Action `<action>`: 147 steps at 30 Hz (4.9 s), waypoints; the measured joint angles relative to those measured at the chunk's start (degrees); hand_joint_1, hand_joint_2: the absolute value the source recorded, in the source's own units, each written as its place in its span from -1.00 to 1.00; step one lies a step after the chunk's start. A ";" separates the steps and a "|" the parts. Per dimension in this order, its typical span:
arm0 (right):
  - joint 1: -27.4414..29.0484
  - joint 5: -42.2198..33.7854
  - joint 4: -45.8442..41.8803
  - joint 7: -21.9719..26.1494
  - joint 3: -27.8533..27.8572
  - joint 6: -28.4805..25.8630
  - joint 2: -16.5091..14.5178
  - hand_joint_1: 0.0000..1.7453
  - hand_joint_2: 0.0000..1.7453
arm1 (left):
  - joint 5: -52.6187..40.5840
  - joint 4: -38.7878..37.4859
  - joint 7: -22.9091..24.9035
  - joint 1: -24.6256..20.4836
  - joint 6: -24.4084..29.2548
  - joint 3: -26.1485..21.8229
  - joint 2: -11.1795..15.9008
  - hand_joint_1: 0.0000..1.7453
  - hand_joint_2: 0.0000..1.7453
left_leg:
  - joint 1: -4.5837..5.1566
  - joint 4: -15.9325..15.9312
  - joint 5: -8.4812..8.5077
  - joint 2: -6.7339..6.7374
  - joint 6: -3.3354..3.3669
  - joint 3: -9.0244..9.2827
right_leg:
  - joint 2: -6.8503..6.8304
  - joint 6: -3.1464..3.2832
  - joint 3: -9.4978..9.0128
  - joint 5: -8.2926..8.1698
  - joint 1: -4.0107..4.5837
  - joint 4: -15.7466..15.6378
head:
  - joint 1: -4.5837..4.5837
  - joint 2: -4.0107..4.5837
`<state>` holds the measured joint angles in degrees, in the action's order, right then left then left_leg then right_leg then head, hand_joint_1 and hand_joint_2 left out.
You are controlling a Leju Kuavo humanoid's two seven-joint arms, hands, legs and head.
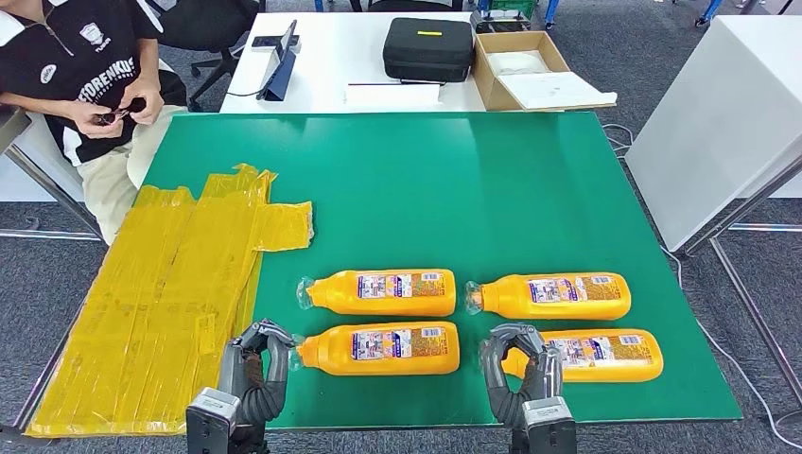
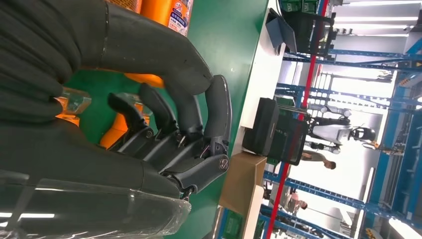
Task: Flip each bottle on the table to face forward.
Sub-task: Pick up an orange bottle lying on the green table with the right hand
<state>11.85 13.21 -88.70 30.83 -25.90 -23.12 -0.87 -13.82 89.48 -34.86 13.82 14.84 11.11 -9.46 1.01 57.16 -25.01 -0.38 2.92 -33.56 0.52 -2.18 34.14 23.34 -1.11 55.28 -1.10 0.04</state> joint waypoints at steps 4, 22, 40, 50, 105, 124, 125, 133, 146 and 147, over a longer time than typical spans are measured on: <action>0.02 1.38 0.16 0.10 -0.07 -0.47 0.00 -0.89 1.00 | -0.05 -0.14 0.23 0.03 0.22 0.20 0.00 -0.61 1.00 | 0.00 0.00 0.00 0.00 0.00 0.00 | 0.00 0.00 0.00 0.00 0.00 0.00 | 0.01 0.00; 5.30 49.46 -12.11 -29.70 3.72 0.89 6.05 -1.00 1.00 | -0.13 -1.33 1.42 -1.09 -3.14 -1.01 -0.71 -1.00 1.00 | 0.03 0.01 -0.02 -0.01 0.01 0.01 | 0.00 -0.01 -0.01 -0.01 -0.01 -0.02 | 0.01 0.00; 4.20 55.68 -9.34 -36.75 10.87 15.32 19.99 -1.00 1.00 | 3.47 -7.77 1.78 -5.27 -4.62 -1.80 -1.51 -1.00 1.00 | 0.07 0.02 -0.05 0.00 0.07 0.01 | 0.00 -0.02 -0.04 -0.01 -0.02 -0.02 | 0.00 0.00; 2.29 54.19 -5.20 -35.12 11.02 15.21 24.45 -1.00 1.00 | 4.67 -9.57 1.40 -5.53 -4.76 -3.29 -1.51 -1.00 1.00 | 0.07 0.02 -0.04 -0.01 0.07 0.01 | 0.00 -0.02 -0.04 -0.01 -0.02 -0.02 | -0.01 0.00; -2.05 52.62 10.09 -32.77 11.61 15.32 21.85 -1.00 1.00 | 2.96 -14.39 1.92 -7.39 -7.93 -6.98 -2.34 -1.00 1.00 | 0.06 0.02 -0.05 0.04 0.08 0.08 | 0.01 -0.02 -0.08 -0.02 -0.01 -0.02 | 0.00 -0.01; -2.24 52.37 10.46 -32.98 11.67 15.91 22.20 -1.00 1.00 | 3.22 -15.37 1.92 -7.77 -7.85 -6.94 -2.36 -1.00 1.00 | 0.06 0.02 -0.04 0.04 0.08 0.14 | 0.01 -0.02 -0.14 -0.02 -0.01 -0.02 | 0.00 -0.01; -2.35 52.19 10.47 -33.05 11.62 16.30 22.48 -1.00 1.00 | 3.38 -15.46 1.92 -7.82 -7.84 -6.97 -2.36 -1.00 1.00 | 0.06 0.02 -0.04 0.03 0.08 0.14 | 0.01 -0.02 -0.15 -0.02 -0.01 -0.02 | -0.01 -0.01; -3.67 52.85 10.28 -33.07 11.27 17.69 23.96 -1.00 1.00 | 3.64 -15.74 1.92 -7.84 -8.36 -7.24 -2.36 -1.00 1.00 | 0.09 0.02 -0.04 0.01 0.09 0.12 | 0.00 -0.03 -0.16 -0.02 -0.03 -0.02 | 0.00 0.00; -4.07 55.38 10.32 -32.62 11.26 17.67 24.27 -1.00 1.00 | 3.03 -16.47 2.38 -8.08 -8.98 -7.54 -2.63 -1.00 1.00 | 0.08 0.02 -0.04 0.01 0.09 0.11 | 0.00 -0.03 -0.11 -0.02 -0.01 -0.02 | -0.02 0.00; -4.06 55.41 10.31 -32.62 11.25 17.86 24.32 -1.00 1.00 | 3.02 -16.51 2.40 -8.09 -8.98 -7.58 -2.65 -1.00 1.00 | 0.08 0.02 -0.04 0.01 0.09 0.11 | 0.00 -0.03 -0.11 -0.02 -0.02 -0.02 | -0.02 0.00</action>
<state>7.79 68.62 -78.38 -1.79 -14.65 -5.27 23.45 -10.80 72.96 -32.46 5.74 5.86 3.52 -12.11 1.08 57.18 -25.05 -0.37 3.01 -33.45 0.52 -2.21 34.03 23.32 -1.13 55.26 -1.11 0.04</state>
